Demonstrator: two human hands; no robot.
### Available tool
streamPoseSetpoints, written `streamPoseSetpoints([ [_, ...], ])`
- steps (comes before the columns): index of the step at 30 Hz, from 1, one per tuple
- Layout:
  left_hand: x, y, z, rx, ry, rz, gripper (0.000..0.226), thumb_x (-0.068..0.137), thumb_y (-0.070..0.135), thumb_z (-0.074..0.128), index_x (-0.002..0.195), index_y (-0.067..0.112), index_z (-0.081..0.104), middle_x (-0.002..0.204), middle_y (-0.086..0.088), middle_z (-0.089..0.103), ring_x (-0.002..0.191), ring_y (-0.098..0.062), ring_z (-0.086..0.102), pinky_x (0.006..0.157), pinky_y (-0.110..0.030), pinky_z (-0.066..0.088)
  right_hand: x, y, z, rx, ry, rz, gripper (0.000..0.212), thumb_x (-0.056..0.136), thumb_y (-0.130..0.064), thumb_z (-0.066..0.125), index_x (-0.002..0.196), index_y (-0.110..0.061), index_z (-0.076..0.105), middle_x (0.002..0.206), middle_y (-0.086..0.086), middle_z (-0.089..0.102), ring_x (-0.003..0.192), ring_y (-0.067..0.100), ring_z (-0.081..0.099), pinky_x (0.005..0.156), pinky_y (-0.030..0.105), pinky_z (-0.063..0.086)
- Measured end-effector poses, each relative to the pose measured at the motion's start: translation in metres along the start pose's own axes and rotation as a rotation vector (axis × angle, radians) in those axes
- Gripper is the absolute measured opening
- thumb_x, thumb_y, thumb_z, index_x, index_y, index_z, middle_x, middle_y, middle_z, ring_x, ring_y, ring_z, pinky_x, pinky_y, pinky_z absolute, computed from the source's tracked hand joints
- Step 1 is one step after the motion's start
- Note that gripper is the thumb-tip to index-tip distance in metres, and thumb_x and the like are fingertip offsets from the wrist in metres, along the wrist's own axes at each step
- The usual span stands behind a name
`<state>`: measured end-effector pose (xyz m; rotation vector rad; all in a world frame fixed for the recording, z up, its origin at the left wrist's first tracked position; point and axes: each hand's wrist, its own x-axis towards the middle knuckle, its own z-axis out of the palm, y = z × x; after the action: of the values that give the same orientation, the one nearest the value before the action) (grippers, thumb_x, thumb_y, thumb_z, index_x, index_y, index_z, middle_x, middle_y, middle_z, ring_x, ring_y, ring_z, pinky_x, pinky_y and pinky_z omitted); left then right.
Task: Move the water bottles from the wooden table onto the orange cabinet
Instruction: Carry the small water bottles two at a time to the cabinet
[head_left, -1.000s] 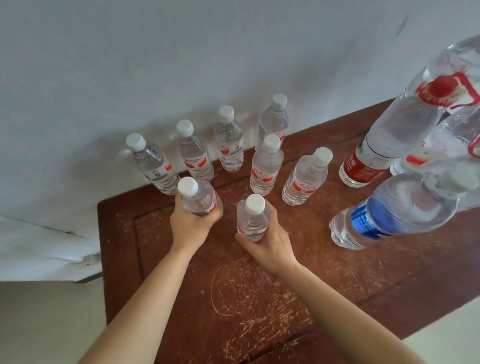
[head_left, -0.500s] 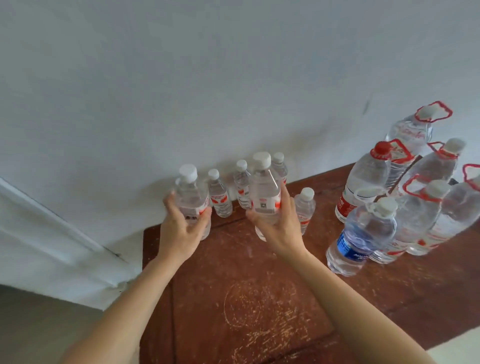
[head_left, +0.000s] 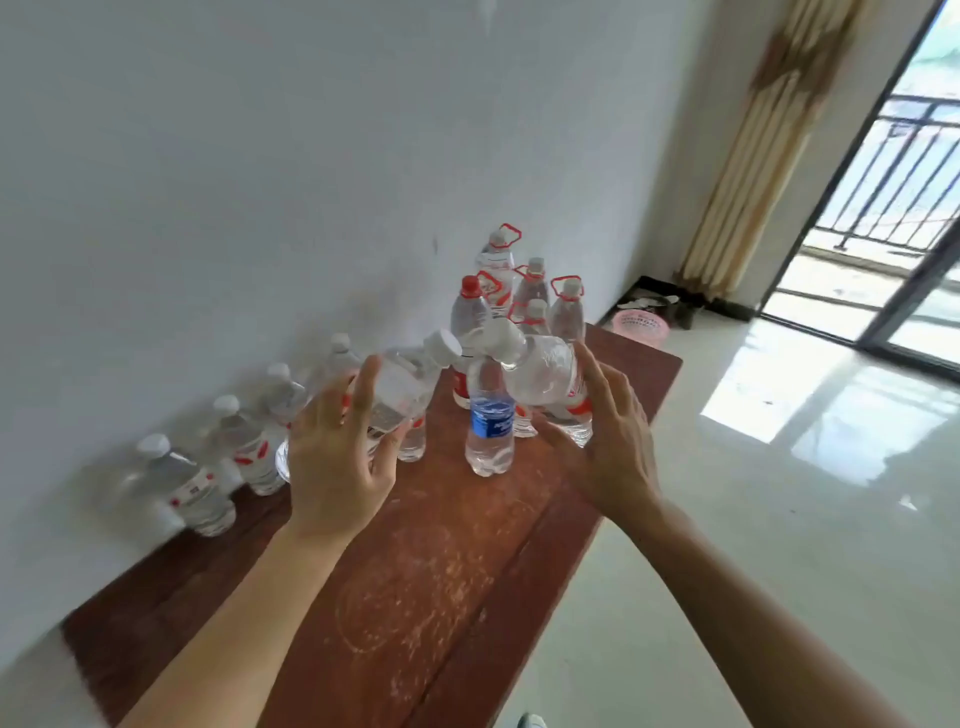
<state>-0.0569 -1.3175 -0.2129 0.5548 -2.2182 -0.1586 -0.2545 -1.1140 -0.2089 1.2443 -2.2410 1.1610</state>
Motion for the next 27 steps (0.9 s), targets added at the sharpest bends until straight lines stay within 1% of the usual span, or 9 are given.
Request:
streamPoseSetpoints([
  [3, 0.008, 0.059, 0.025, -0.086, -0.034, 0.132, 0.078, 0.092, 0.037, 0.067, 0.156, 0.022, 0.024, 0.129, -0.015, 0.059, 0.115, -0.034, 0.058, 0.089, -0.051, 0.053, -0.037, 0.025, -0.072, -0.206, 0.08, 0.028, 0.086, 0.089, -0.048, 0.069, 0.159, -0.031, 0.021, 0.136, 0.011, 0.053, 0.12, 0.031, 0.052, 0.102, 0.051, 0.044],
  [6, 0.016, 0.144, 0.044, -0.174, -0.085, 0.324, 0.078, 0.089, 0.033, 0.069, 0.155, 0.021, 0.029, 0.13, -0.016, 0.058, 0.115, -0.036, 0.056, 0.086, -0.053, 0.053, -0.091, 0.043, -0.16, -0.403, 0.174, 0.164, 0.097, 0.085, -0.041, 0.077, 0.159, -0.037, 0.014, 0.14, 0.012, 0.052, 0.125, 0.032, 0.051, 0.104, 0.051, 0.043],
  [8, 0.016, 0.215, 0.047, -0.235, -0.111, 0.417, 0.078, 0.085, 0.033, 0.067, 0.154, 0.022, 0.033, 0.132, -0.016, 0.057, 0.113, -0.038, 0.055, 0.083, -0.052, 0.05, -0.134, 0.051, -0.222, -0.522, 0.259, 0.232, 0.097, 0.085, -0.04, 0.078, 0.159, -0.036, 0.014, 0.142, 0.012, 0.051, 0.127, 0.033, 0.051, 0.104, 0.054, 0.044],
  [11, 0.003, 0.312, 0.044, -0.356, -0.117, 0.546, 0.075, 0.086, 0.029, 0.063, 0.154, 0.025, 0.031, 0.134, -0.016, 0.057, 0.111, -0.04, 0.057, 0.085, -0.053, 0.049, -0.194, 0.052, -0.306, -0.673, 0.367, 0.306, 0.097, 0.085, -0.037, 0.079, 0.158, -0.035, 0.016, 0.138, 0.013, 0.052, 0.123, 0.038, 0.054, 0.103, 0.056, 0.044],
  [13, -0.017, 0.382, 0.037, -0.424, -0.113, 0.657, 0.081, 0.085, 0.022, 0.072, 0.154, 0.026, 0.029, 0.133, -0.018, 0.057, 0.113, -0.043, 0.057, 0.089, -0.057, 0.049, -0.243, 0.051, -0.366, -0.795, 0.454, 0.364, 0.096, 0.085, -0.035, 0.079, 0.158, -0.036, 0.017, 0.137, 0.014, 0.052, 0.121, 0.04, 0.054, 0.105, 0.056, 0.041],
  [16, -0.064, 0.494, 0.02, -0.515, -0.116, 0.797, 0.09, 0.074, 0.015, 0.083, 0.15, 0.025, 0.035, 0.131, -0.017, 0.059, 0.114, -0.042, 0.056, 0.091, -0.061, 0.045, -0.334, 0.042, -0.457, -0.976, 0.533, 0.485, 0.094, 0.085, -0.031, 0.08, 0.158, -0.032, 0.022, 0.135, 0.017, 0.052, 0.117, 0.04, 0.053, 0.104, 0.059, 0.04],
  [18, -0.099, 0.558, 0.01, -0.559, -0.134, 0.841, 0.09, 0.072, 0.014, 0.084, 0.149, 0.024, 0.038, 0.131, -0.017, 0.059, 0.113, -0.043, 0.056, 0.091, -0.061, 0.044, -0.392, 0.032, -0.505, -1.074, 0.541, 0.523, 0.093, 0.083, -0.029, 0.081, 0.158, -0.03, 0.026, 0.133, 0.018, 0.052, 0.115, 0.038, 0.051, 0.102, 0.059, 0.041],
  [22, -0.2, 0.706, -0.019, -0.683, -0.193, 1.036, 0.085, 0.074, 0.017, 0.085, 0.148, 0.021, 0.045, 0.131, -0.02, 0.06, 0.112, -0.045, 0.058, 0.091, -0.061, 0.046, -0.538, 0.001, -0.61, -1.236, 0.513, 0.703, 0.094, 0.083, -0.029, 0.081, 0.158, -0.033, 0.025, 0.132, 0.017, 0.052, 0.12, 0.033, 0.046, 0.102, 0.062, 0.042],
  [27, -0.324, 0.856, -0.072, -0.844, -0.303, 1.256, 0.087, 0.07, 0.018, 0.089, 0.147, 0.021, 0.047, 0.131, -0.019, 0.062, 0.113, -0.044, 0.06, 0.092, -0.063, 0.046, -0.691, -0.054, -0.7, -1.378, 0.587, 0.958, 0.099, 0.079, -0.022, 0.084, 0.157, -0.035, 0.025, 0.132, 0.014, 0.054, 0.123, 0.033, 0.049, 0.105, 0.061, 0.038],
])
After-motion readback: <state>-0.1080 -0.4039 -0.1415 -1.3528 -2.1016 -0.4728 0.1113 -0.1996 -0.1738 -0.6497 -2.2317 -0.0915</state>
